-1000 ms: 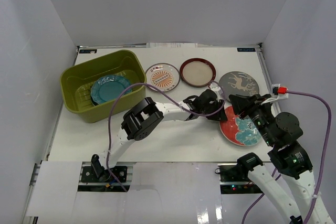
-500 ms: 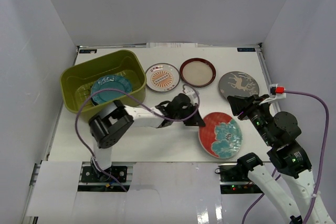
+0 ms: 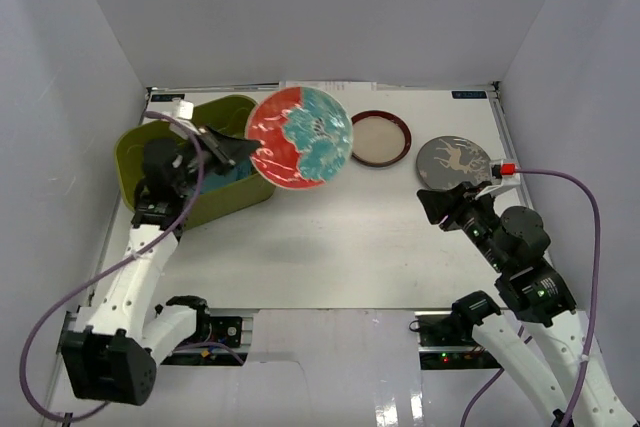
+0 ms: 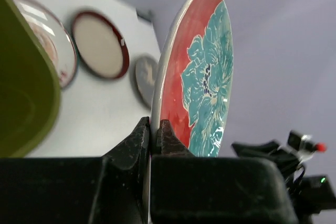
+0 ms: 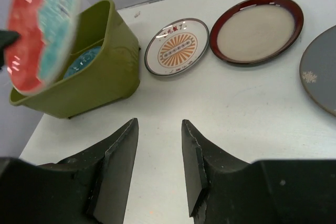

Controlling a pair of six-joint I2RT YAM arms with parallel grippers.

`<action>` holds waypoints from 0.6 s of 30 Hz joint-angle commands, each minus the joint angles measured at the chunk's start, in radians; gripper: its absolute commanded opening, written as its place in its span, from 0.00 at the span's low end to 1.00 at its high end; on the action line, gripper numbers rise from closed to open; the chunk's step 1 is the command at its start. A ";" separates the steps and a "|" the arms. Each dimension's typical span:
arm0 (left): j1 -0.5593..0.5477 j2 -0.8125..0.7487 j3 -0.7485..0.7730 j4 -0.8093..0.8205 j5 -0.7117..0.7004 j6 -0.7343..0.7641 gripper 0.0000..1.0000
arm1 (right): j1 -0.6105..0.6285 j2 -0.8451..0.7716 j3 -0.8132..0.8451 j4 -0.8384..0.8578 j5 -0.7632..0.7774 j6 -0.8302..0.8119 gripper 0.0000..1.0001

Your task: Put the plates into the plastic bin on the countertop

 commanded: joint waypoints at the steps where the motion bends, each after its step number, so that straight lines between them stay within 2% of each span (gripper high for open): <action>1: 0.230 -0.078 0.068 0.034 0.188 -0.096 0.00 | 0.000 0.020 -0.021 0.068 -0.049 0.014 0.45; 2: 0.364 -0.081 0.065 0.019 0.197 -0.096 0.00 | -0.002 0.021 -0.022 0.068 -0.049 0.013 0.46; 5: 0.552 -0.079 0.025 -0.027 0.206 -0.083 0.00 | -0.002 0.025 -0.030 0.067 -0.049 0.001 0.46; 7: 0.601 -0.070 -0.009 -0.021 0.177 -0.084 0.00 | 0.000 0.025 -0.039 0.065 -0.082 -0.006 0.47; 9: 0.629 -0.067 -0.011 -0.027 0.165 -0.083 0.00 | -0.002 0.029 -0.045 0.064 -0.096 -0.012 0.47; 11: 0.637 -0.065 0.012 -0.103 0.093 -0.025 0.00 | -0.002 0.032 -0.059 0.064 -0.104 -0.016 0.47; 18: 0.637 -0.007 0.051 -0.185 -0.067 0.114 0.00 | -0.002 0.035 -0.137 0.098 -0.153 0.000 0.47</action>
